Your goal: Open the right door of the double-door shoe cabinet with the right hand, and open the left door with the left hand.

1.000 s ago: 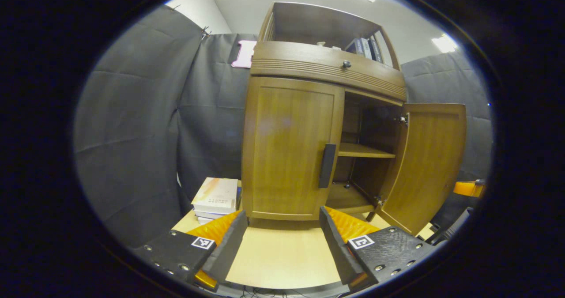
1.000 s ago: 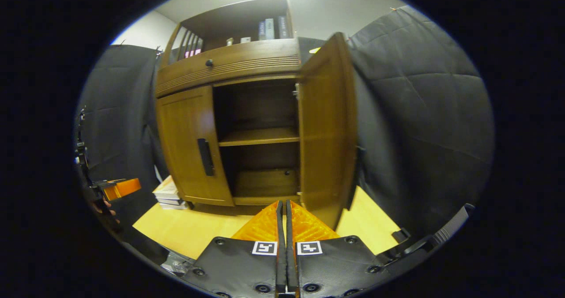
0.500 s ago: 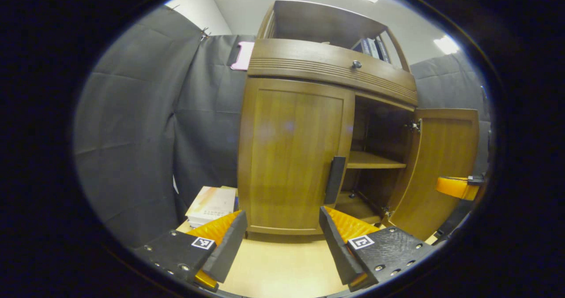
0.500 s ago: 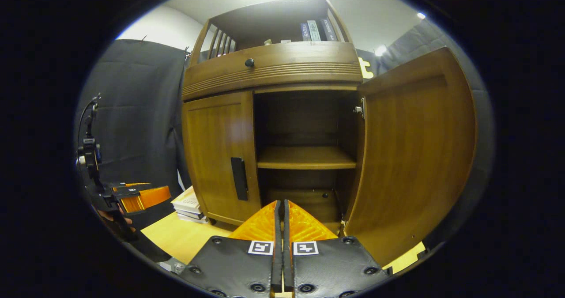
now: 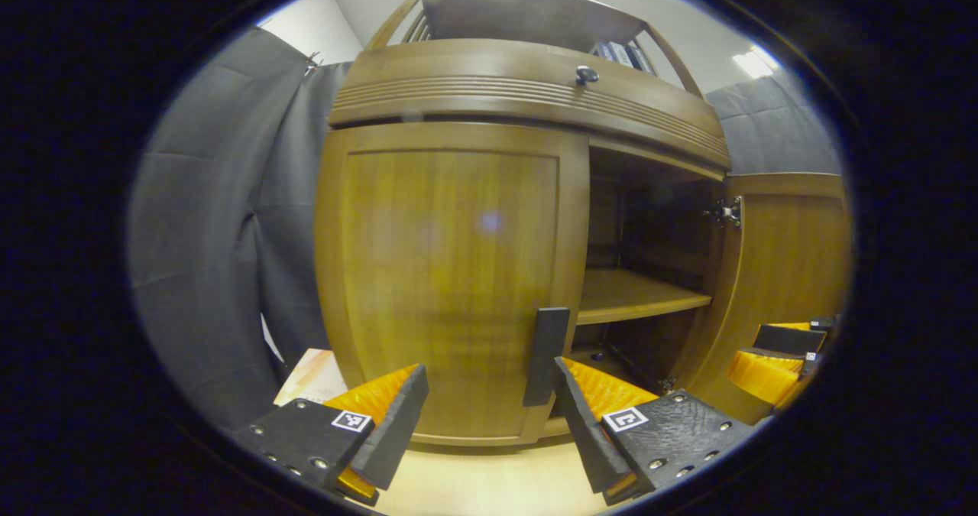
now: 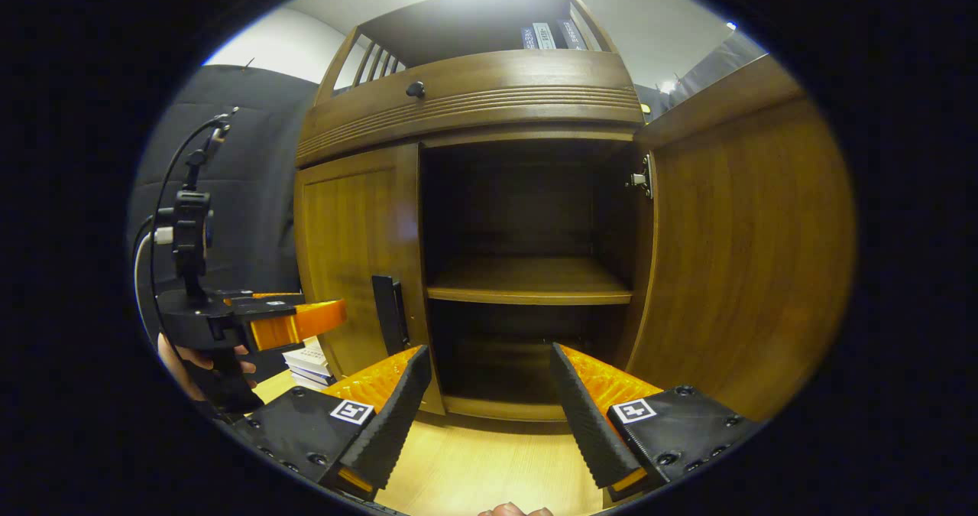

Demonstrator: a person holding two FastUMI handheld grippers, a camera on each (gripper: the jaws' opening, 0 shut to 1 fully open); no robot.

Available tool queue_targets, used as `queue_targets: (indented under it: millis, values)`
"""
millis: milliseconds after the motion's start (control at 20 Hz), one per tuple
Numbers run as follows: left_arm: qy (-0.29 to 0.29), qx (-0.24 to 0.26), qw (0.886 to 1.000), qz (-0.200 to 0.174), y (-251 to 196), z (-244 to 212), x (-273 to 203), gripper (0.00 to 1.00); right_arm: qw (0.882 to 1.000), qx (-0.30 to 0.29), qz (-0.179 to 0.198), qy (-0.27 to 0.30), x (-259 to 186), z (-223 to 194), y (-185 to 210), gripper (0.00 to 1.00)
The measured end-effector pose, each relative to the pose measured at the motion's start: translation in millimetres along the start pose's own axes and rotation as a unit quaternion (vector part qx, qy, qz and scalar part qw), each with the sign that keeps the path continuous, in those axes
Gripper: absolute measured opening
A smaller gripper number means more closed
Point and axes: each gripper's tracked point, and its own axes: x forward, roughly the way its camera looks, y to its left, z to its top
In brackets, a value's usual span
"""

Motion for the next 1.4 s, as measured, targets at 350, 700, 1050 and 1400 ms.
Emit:
queue_targets:
  millis: [350,700,1050,1400]
  values:
    - [0.019,0.008,1.000,-0.014,-31,-16,60,0.92,1.000,-0.011,0.007,0.009,14,-9,-10,0.98]
    - [0.024,-0.002,1.000,-0.008,-39,-23,88,0.66,1.000,-0.017,0.007,0.014,30,-12,-22,0.94]
    - [0.022,0.005,1.000,0.011,-47,-30,83,0.26,1.000,-0.008,0.006,0.019,41,-15,-25,0.94]
    - [0.022,-0.008,1.000,-0.005,-45,-32,79,0.12,1.000,0.006,-0.021,0.010,34,-9,-35,0.94]
